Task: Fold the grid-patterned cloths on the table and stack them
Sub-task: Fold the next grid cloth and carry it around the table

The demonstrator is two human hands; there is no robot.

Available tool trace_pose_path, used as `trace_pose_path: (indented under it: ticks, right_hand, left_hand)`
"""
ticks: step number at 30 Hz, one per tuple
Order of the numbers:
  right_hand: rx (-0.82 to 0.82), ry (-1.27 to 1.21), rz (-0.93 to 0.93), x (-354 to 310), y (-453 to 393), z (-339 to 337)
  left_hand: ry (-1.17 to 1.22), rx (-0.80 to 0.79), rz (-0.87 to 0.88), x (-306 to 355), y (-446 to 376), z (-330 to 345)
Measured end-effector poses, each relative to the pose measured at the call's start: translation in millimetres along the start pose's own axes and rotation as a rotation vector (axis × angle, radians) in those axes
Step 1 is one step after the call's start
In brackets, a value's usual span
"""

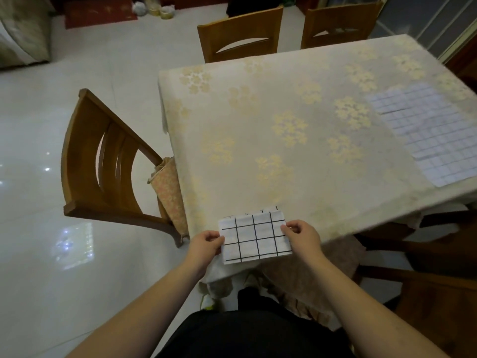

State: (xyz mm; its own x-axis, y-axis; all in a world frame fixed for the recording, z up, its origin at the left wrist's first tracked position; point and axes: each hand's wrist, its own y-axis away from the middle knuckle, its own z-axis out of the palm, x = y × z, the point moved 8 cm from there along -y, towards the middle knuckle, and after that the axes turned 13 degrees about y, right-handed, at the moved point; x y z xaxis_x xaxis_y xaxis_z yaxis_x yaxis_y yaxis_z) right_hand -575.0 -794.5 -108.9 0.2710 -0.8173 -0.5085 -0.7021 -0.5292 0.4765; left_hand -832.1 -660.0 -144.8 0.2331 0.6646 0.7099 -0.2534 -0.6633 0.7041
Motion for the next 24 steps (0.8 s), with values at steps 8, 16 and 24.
trace_pose_path:
  ticks: [8, 16, 24]
  right_hand:
    - [-0.077, 0.070, -0.052, 0.2, -34.4, 7.4]
    - [-0.154, 0.135, -0.085, 6.7, -54.6, 15.1]
    - [-0.029, 0.243, -0.153, 1.6, -52.6, 4.7]
  left_hand:
    - [-0.151, 0.128, 0.036, 1.6, -7.9, 4.9]
    - [-0.283, 0.196, 0.037, 5.3, -11.7, 7.7]
    - [-0.386, 0.293, 0.158, 15.0, -0.7, 10.0]
